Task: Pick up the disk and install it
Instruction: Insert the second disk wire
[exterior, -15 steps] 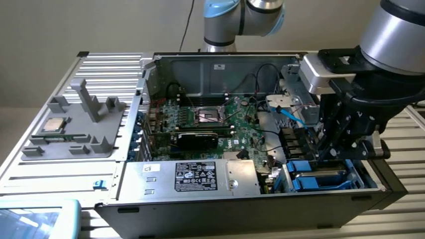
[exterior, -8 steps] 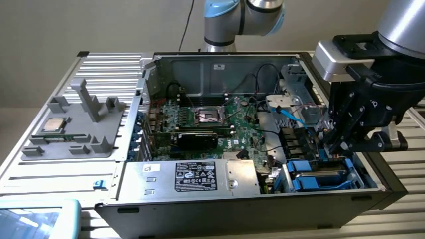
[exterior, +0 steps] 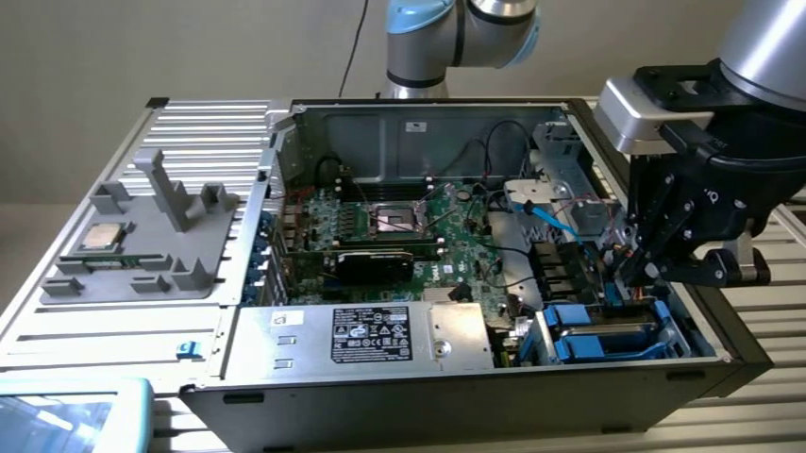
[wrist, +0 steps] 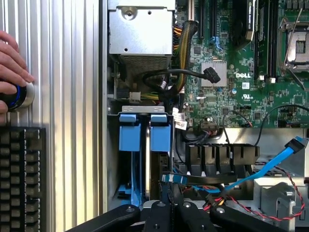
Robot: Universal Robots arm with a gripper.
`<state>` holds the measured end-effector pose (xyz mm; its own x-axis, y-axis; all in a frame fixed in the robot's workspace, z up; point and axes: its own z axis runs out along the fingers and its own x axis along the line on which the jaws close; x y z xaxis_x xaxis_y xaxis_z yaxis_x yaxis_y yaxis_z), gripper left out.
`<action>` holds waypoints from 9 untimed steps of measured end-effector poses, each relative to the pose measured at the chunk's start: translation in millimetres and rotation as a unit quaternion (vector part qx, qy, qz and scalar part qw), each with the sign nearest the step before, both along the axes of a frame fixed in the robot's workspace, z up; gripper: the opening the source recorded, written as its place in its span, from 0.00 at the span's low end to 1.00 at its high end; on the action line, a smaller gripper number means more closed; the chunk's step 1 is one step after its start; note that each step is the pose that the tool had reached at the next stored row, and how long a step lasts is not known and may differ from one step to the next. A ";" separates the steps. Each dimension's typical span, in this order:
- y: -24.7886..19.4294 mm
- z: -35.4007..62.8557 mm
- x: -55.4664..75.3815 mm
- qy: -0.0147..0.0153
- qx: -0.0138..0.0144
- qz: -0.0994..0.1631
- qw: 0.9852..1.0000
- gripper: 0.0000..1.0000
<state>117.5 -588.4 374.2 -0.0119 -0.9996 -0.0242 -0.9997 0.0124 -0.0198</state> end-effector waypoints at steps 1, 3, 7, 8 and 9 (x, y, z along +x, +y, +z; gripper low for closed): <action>0.0 0.0 0.3 0.000 0.000 0.000 1.000 0.11; 0.0 0.0 0.6 0.000 0.000 0.000 1.000 0.11; 0.0 0.0 0.6 0.000 0.002 0.001 1.000 0.11; 0.0 0.0 0.7 0.000 0.002 0.001 1.000 0.11; 0.0 0.0 0.7 0.000 0.002 0.001 1.000 0.11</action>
